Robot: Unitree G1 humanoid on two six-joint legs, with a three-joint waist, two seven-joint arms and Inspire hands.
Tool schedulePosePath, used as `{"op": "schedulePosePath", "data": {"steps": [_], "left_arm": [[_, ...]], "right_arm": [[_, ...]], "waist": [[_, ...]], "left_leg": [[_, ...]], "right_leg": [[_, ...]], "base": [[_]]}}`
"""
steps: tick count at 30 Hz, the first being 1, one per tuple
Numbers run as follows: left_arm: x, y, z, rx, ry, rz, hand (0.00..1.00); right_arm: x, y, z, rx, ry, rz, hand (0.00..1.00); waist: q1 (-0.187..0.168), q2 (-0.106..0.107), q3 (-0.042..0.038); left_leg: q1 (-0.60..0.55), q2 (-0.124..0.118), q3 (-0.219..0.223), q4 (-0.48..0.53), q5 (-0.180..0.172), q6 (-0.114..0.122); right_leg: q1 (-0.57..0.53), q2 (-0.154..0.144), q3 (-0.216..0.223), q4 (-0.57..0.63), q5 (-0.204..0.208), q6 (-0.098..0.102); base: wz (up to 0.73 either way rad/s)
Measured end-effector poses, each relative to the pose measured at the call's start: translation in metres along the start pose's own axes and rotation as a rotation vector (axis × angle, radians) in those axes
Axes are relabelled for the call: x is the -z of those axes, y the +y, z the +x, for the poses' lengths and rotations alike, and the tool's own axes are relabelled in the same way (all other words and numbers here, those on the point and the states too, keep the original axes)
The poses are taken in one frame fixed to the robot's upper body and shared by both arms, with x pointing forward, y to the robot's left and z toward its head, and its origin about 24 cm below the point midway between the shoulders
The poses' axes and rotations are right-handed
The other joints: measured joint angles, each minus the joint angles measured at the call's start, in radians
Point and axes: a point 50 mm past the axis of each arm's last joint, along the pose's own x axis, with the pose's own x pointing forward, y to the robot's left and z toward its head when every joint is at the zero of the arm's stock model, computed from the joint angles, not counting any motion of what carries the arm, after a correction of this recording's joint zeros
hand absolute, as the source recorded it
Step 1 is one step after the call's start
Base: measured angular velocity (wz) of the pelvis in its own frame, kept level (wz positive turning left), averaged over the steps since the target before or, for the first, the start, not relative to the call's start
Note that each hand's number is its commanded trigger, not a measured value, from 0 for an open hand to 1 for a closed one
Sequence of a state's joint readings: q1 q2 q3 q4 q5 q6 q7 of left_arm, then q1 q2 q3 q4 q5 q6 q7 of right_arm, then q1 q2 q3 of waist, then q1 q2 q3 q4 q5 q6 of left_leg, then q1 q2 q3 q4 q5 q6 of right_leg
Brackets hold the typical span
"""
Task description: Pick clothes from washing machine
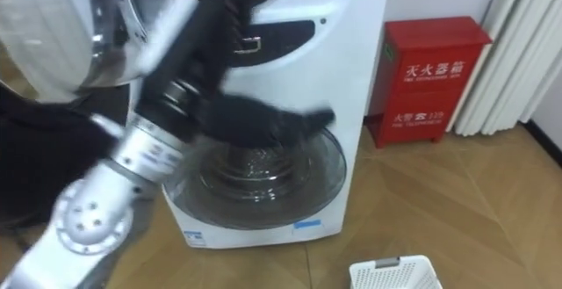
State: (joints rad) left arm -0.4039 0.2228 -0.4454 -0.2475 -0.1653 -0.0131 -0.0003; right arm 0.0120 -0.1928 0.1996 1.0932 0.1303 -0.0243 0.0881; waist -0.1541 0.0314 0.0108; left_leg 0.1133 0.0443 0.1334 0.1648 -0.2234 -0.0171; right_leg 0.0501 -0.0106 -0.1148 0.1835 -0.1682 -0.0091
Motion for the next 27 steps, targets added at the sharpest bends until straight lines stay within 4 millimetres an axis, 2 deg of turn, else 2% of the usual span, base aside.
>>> {"op": "schedulePosePath", "data": {"steps": [6, 9, 13, 17, 20, 23, 24, 25, 26, 27], "left_arm": [[0.005, -0.028, 0.005, 0.11, 0.019, -0.07, 0.0], [0.013, -0.034, 0.004, 0.138, 0.049, -0.081, 0.0], [0.03, -0.042, 0.002, 0.181, 0.13, -0.091, 0.0], [0.04, -0.045, -0.001, 0.194, 0.178, -0.098, 0.0], [0.054, -0.044, -0.008, 0.183, 0.241, -0.104, 0.0], [0.089, -0.043, -0.036, 0.142, 0.399, -0.13, 0.0], [0.112, -0.045, -0.061, 0.11, 0.522, -0.148, 0.0], [0.126, -0.045, -0.078, 0.088, 0.599, -0.16, 0.0], [0.153, -0.045, -0.116, 0.041, 0.772, -0.168, 0.0], [0.173, -0.039, -0.162, -0.015, 0.955, -0.165, 0.0]], "right_arm": [[0.001, 0.004, 0.002, -0.019, 0.022, -0.021, 0.0], [0.0, 0.005, 0.002, -0.03, 0.021, -0.022, 0.0], [0.0, 0.006, 0.002, -0.037, 0.018, 0.004, 0.0], [0.0, 0.006, 0.002, -0.03, 0.018, 0.013, 0.0], [0.003, 0.006, 0.001, -0.016, 0.024, 0.02, 0.0], [0.002, 0.005, 0.001, -0.007, 0.021, 0.022, 0.0], [0.005, 0.005, 0.001, -0.003, 0.028, 0.027, 0.0], [0.008, 0.005, 0.0, 0.001, 0.034, 0.033, 0.0], [0.012, 0.006, -0.002, 0.007, 0.039, 0.04, 0.0], [0.014, 0.006, -0.004, 0.014, 0.024, 0.059, 0.0]], "waist": [[-0.015, 0.004, -0.0017], [-0.036, 0.011, -0.0016], [-0.047, 0.016, 0.0008], [-0.054, 0.014, 0.0035], [-0.054, 0.005, 0.0092], [-0.038, 0.002, 0.0109], [-0.03, -0.003, 0.0129], [-0.026, -0.007, 0.0114], [-0.01, -0.012, 0.0077], [0.006, -0.019, 0.0075]], "left_leg": [[0.002, 0.0, 0.011, 0.0, 0.0, 0.0], [0.003, 0.0, 0.01, -0.001, 0.0, 0.0], [0.005, 0.0, 0.012, -0.001, 0.0, 0.0], [0.004, 0.002, 0.021, -0.002, 0.0, 0.0], [0.004, 0.003, 0.022, -0.002, 0.0, 0.0], [0.009, 0.007, 0.028, -0.005, 0.0, 0.0], [0.019, 0.01, 0.027, -0.008, 0.0, 0.0], [0.023, 0.012, 0.027, -0.011, 0.0, 0.0], [0.028, 0.016, 0.024, -0.014, 0.0, 0.0], [0.028, 0.02, 0.026, -0.014, 0.0, 0.0]], "right_leg": [[0.0, 0.001, 0.009, -0.007, 0.001, 0.0], [0.002, 0.002, 0.014, -0.012, 0.002, 0.001], [0.0, 0.004, 0.031, -0.014, 0.002, 0.001], [-0.004, 0.006, 0.033, -0.015, 0.002, 0.001], [-0.004, 0.007, 0.033, -0.015, 0.002, 0.001], [-0.005, 0.012, 0.034, -0.013, 0.002, 0.001], [0.003, 0.016, 0.032, -0.014, 0.002, 0.001], [0.005, 0.018, 0.03, -0.014, 0.002, 0.0], [0.005, 0.024, 0.031, -0.012, 0.002, 0.0], [0.001, 0.029, 0.03, -0.013, 0.002, -0.003]], "base": [[-0.04], [-0.02], [-0.1], [-0.07], [0.0], [-0.16], [-0.16], [-0.16], [-0.21], [-0.22]]}}
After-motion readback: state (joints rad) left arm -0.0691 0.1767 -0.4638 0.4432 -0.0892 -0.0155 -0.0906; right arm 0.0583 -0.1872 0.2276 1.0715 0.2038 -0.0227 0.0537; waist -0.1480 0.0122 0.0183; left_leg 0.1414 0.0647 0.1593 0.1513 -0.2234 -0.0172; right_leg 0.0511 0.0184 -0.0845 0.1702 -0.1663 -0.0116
